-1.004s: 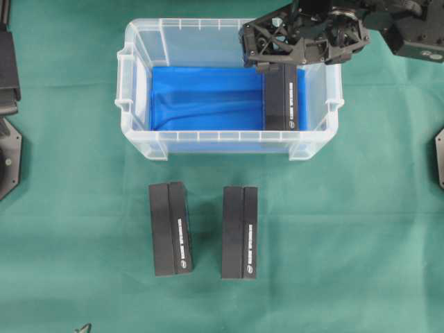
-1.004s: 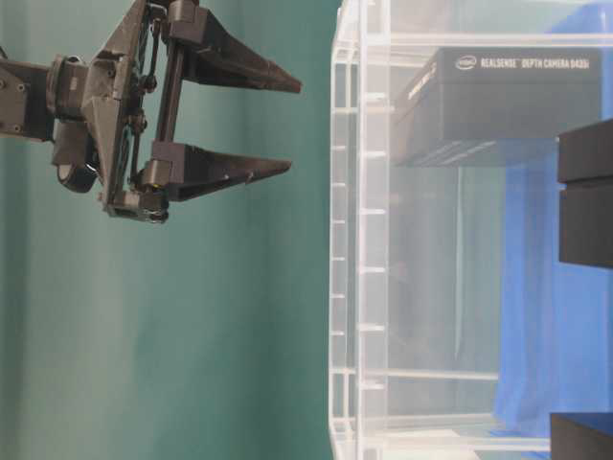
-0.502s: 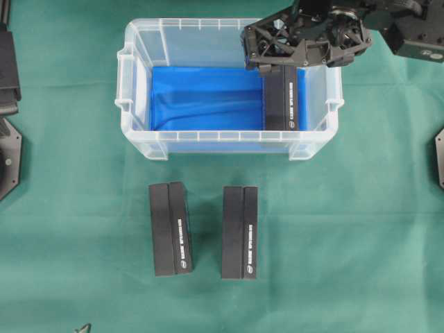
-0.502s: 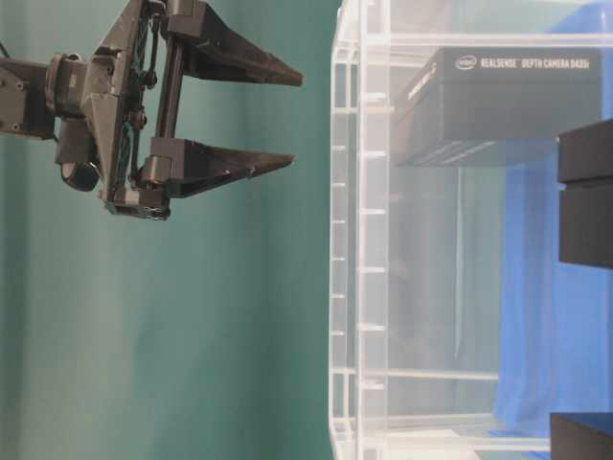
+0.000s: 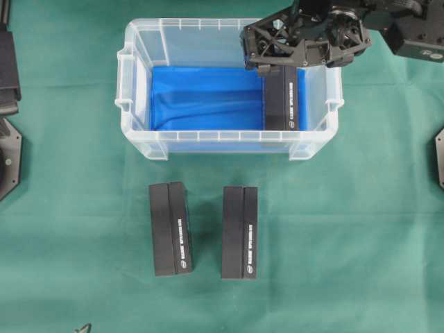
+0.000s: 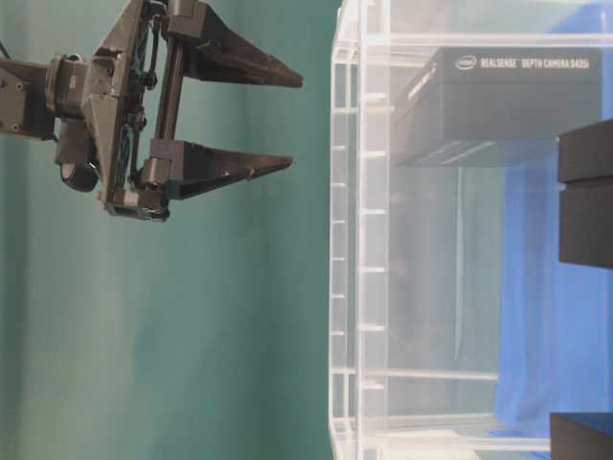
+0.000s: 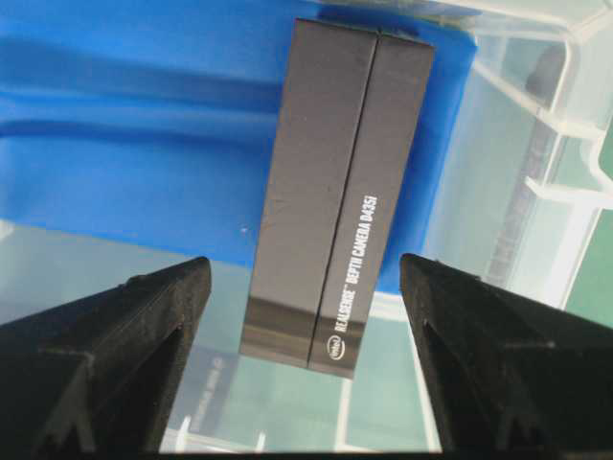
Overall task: Take the box out of the case with the right arm.
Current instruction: 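Move the open right gripper over the last box at the case's right side, then lower the right gripper around the last box and close on it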
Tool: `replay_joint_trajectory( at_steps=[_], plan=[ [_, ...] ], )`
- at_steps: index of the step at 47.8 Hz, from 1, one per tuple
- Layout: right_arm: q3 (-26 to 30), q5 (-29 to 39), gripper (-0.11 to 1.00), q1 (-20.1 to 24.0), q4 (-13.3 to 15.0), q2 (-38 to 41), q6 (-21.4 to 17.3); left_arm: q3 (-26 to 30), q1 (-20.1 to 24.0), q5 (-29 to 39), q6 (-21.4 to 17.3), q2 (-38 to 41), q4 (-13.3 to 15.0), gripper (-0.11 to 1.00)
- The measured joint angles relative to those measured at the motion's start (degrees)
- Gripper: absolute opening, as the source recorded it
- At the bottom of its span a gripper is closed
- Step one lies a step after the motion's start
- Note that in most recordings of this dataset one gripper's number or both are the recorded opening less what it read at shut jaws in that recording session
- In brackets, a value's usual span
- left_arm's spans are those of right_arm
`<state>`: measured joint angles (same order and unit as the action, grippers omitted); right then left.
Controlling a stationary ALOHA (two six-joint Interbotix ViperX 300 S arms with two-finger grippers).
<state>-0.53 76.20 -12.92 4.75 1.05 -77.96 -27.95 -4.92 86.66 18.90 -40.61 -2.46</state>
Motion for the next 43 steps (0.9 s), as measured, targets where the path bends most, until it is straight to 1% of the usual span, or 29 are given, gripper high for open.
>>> replay_joint_trajectory(
  at_steps=[43],
  plan=[
    [-0.4, -0.5, 0.83, 0.1, 0.0, -0.1, -0.4, 0.0, 0.0, 0.0, 0.0, 0.1, 0.0, 0.08]
  ],
)
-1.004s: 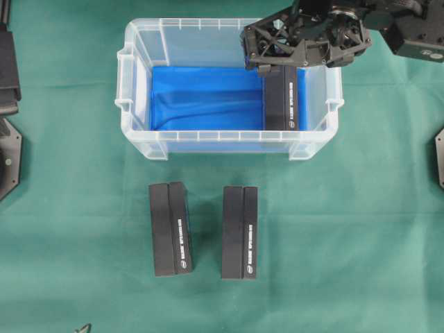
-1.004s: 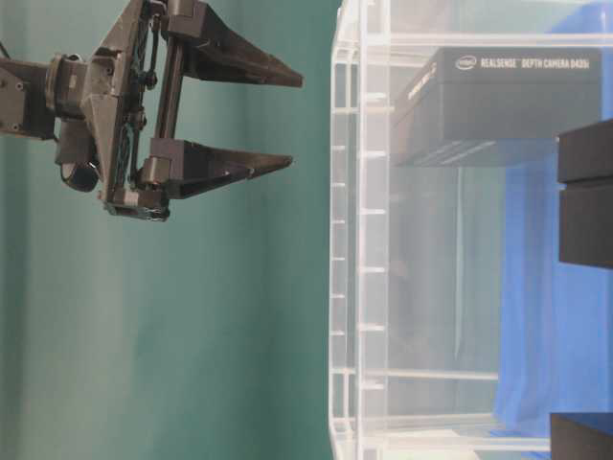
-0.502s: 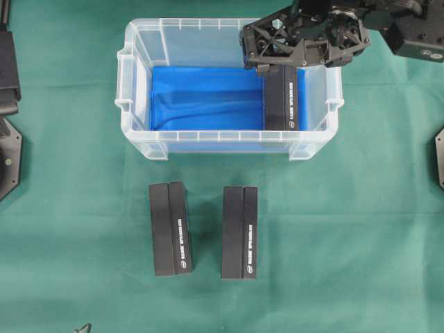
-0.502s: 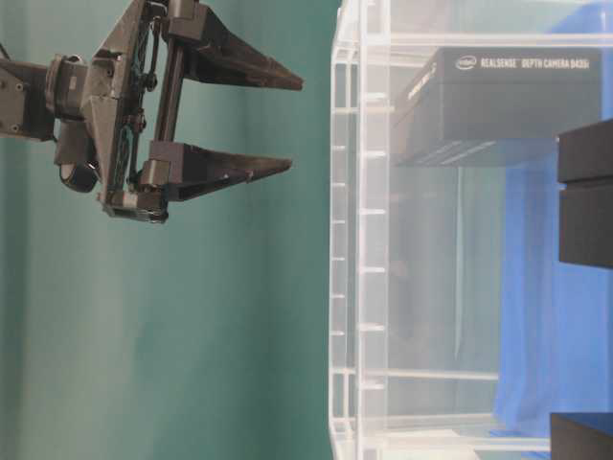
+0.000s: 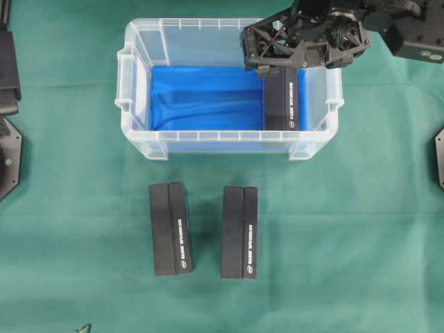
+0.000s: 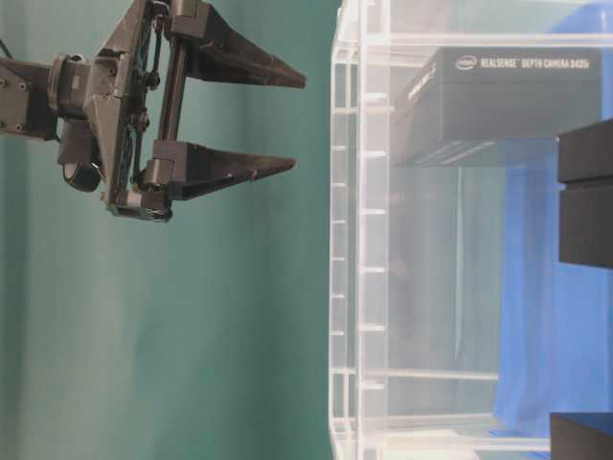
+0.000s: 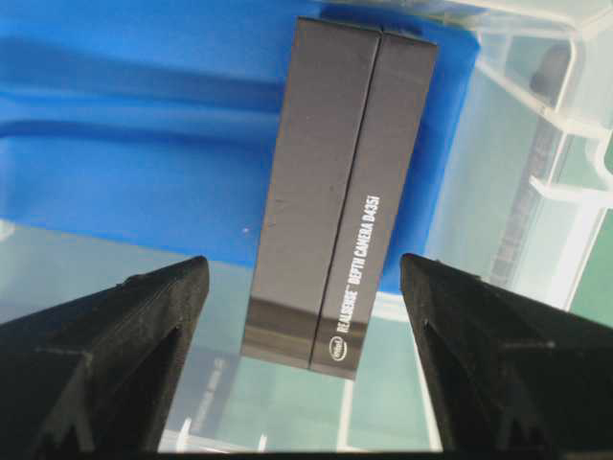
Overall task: Take the box out of the case with the right arm.
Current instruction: 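Lower the right gripper around the last box and close on it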
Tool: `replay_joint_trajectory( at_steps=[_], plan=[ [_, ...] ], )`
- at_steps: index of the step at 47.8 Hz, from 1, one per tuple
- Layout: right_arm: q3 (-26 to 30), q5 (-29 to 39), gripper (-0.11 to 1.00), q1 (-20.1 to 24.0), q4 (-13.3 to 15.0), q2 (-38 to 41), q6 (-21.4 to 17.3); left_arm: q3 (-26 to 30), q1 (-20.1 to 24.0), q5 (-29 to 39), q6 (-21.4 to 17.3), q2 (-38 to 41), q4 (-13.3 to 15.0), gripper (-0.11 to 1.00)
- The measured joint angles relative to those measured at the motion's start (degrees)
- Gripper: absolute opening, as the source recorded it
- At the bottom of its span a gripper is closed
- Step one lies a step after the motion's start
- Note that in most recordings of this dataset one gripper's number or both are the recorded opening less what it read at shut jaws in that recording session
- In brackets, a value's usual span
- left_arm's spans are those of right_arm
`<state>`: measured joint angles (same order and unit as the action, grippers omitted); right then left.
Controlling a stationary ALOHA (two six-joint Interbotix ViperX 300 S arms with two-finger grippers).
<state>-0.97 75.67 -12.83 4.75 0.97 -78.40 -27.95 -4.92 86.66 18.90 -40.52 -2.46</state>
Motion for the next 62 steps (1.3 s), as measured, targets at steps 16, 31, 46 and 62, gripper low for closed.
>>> replay_joint_trajectory(
  at_steps=[16, 31, 46, 62],
  plan=[
    [-0.9, -1.4, 0.84, 0.0, 0.0, 0.1, -0.7, 0.0, 0.0, 0.0, 0.1, -0.1, 0.1, 0.08],
    [-2.3, -2.4, 0.84, 0.0, 0.0, 0.1, -1.0, 0.0, 0.0, 0.0, 0.0, -0.1, 0.0, 0.08],
    [-5.8, -6.8, 0.84, 0.0, 0.0, 1.8, -1.0, 0.0, 0.0, 0.0, 0.1, -0.1, 0.1, 0.08],
    [-9.1, -10.3, 0.84, -0.1, 0.0, 2.5, -1.0, 0.0, 0.0, 0.0, 0.2, 0.0, 0.0, 0.08]
  ],
)
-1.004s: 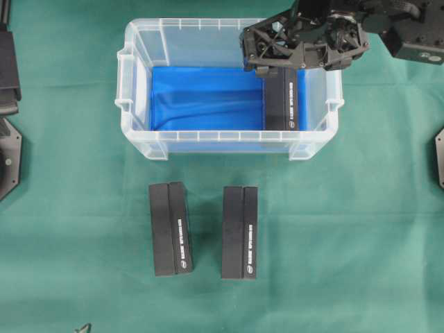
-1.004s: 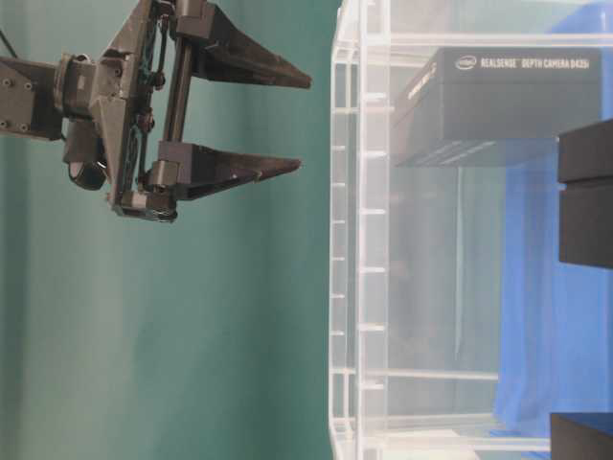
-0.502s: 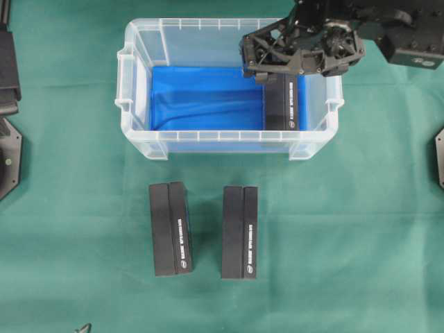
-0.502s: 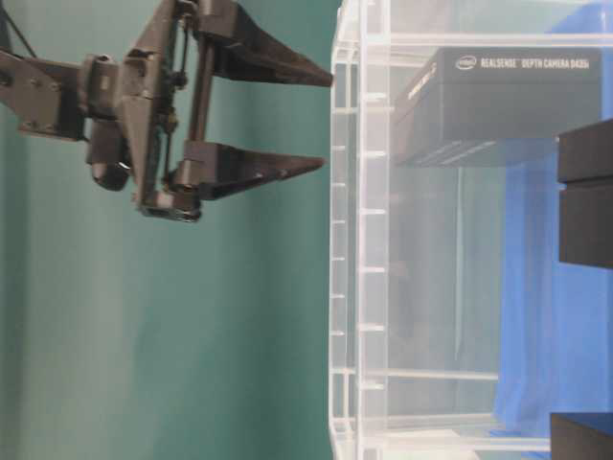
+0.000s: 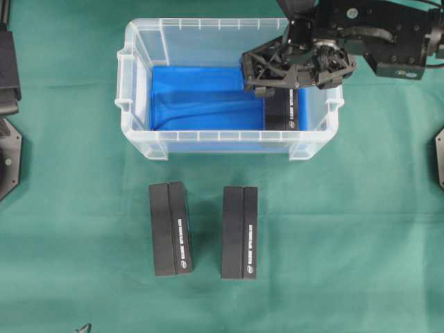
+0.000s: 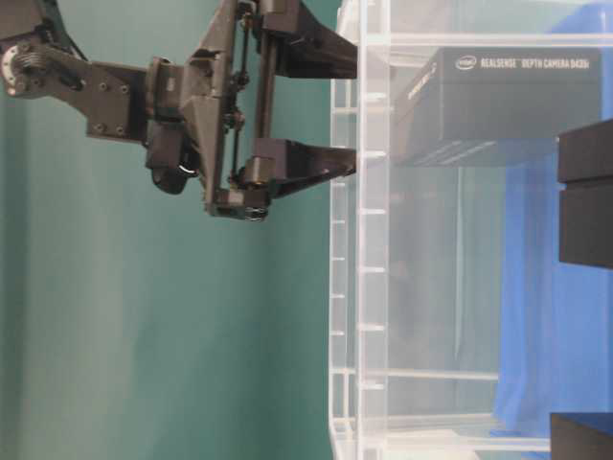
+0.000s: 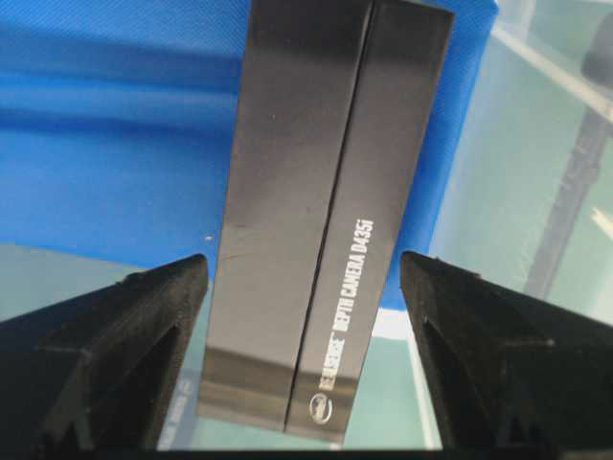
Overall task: Take the box out of the case with the right arm.
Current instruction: 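Lower the right gripper around the last box and close on it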
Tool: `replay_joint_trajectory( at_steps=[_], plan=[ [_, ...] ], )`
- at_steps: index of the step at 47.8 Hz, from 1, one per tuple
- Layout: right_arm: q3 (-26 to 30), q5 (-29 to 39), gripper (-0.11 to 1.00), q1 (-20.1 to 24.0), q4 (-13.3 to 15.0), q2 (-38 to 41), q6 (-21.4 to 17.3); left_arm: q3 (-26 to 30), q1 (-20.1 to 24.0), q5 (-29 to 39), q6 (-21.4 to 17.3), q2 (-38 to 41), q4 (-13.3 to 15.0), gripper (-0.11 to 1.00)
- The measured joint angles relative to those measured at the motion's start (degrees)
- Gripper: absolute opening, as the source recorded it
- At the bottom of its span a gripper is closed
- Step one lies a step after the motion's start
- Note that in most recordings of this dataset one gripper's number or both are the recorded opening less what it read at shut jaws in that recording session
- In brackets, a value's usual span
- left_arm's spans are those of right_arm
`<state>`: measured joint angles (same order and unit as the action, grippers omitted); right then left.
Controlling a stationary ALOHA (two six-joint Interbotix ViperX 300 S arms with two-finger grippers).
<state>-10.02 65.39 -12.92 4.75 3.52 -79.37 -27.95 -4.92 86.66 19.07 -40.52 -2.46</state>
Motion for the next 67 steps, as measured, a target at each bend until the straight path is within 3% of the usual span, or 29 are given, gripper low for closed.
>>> replay_joint_trajectory(
  at_steps=[18, 50, 56, 60, 67],
  plan=[
    [-2.6, -4.7, 0.84, -0.5, 0.0, 1.3, -1.1, 0.0, 0.0, 0.0, 0.1, 0.0, 0.0, 0.08],
    [-2.7, -5.3, 0.83, -0.4, -0.1, 2.7, -1.3, 0.0, 0.0, -0.1, 0.1, 0.0, 0.1, 0.08],
    [-2.6, -5.2, 0.8, -0.4, -0.1, 2.7, -1.4, 0.0, 0.0, -0.1, 0.1, 0.0, 0.0, 0.08],
    [-2.7, -4.7, 0.67, -0.4, -0.1, 2.7, -1.5, 0.0, 0.0, 0.0, 0.1, 0.0, 0.1, 0.08],
    [-2.3, -4.2, 0.67, -0.4, -0.1, 3.0, -1.4, 0.0, 0.0, -0.1, 0.1, 0.0, 0.1, 0.08]
  ],
)
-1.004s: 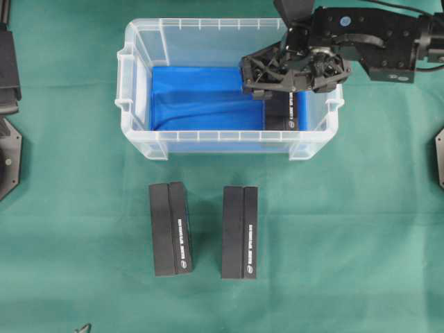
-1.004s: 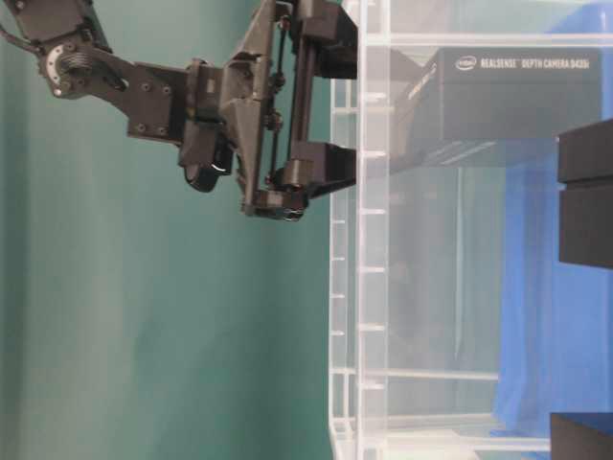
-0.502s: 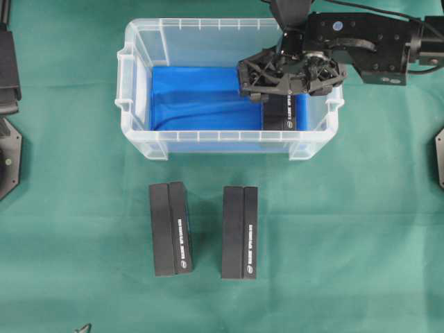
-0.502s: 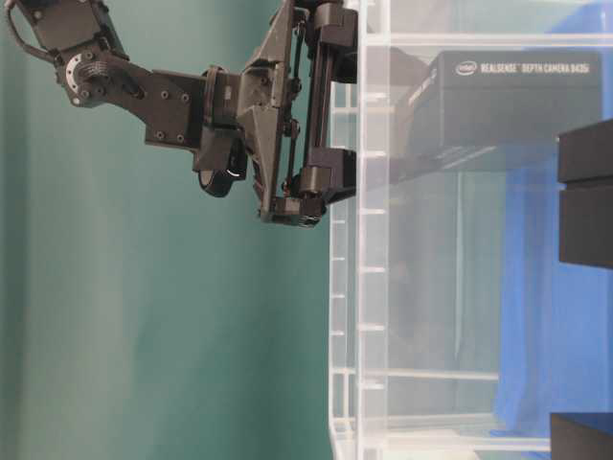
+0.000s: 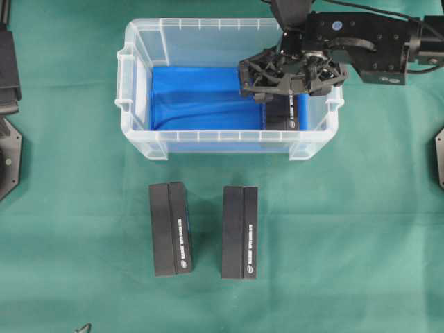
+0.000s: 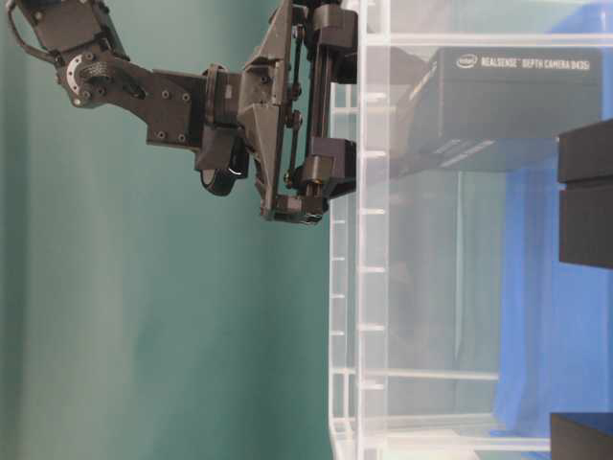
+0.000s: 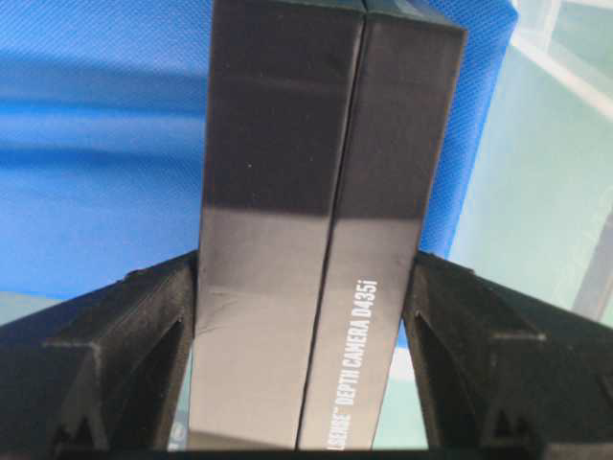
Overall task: Take the box out of the case with the right arm.
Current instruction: 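Lower the right gripper around the last box and close on it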
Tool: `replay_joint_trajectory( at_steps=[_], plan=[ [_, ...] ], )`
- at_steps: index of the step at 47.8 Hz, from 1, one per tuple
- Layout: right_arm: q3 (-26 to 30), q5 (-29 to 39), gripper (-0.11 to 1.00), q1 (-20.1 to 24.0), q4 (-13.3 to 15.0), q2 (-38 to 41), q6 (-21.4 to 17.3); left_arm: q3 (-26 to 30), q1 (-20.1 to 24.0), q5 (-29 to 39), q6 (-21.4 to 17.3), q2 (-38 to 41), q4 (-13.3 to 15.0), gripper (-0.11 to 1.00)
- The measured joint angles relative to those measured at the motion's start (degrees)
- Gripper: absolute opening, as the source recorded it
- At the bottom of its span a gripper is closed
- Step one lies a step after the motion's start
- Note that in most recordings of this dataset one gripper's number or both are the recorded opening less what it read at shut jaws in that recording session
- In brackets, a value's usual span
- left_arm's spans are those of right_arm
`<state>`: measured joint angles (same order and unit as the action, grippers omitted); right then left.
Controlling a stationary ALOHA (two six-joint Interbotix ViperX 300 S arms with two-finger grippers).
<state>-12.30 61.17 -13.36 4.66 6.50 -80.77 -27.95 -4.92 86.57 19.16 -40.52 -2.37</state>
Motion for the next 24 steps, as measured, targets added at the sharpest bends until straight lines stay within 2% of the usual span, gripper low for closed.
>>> replay_joint_trajectory(
  at_steps=[24],
  plan=[
    [1.0, 0.5, 0.67, 0.0, 0.0, 0.6, 0.0, 0.0, 0.0, 0.0, 0.0, -0.1, -0.1, 0.08]
  ],
)
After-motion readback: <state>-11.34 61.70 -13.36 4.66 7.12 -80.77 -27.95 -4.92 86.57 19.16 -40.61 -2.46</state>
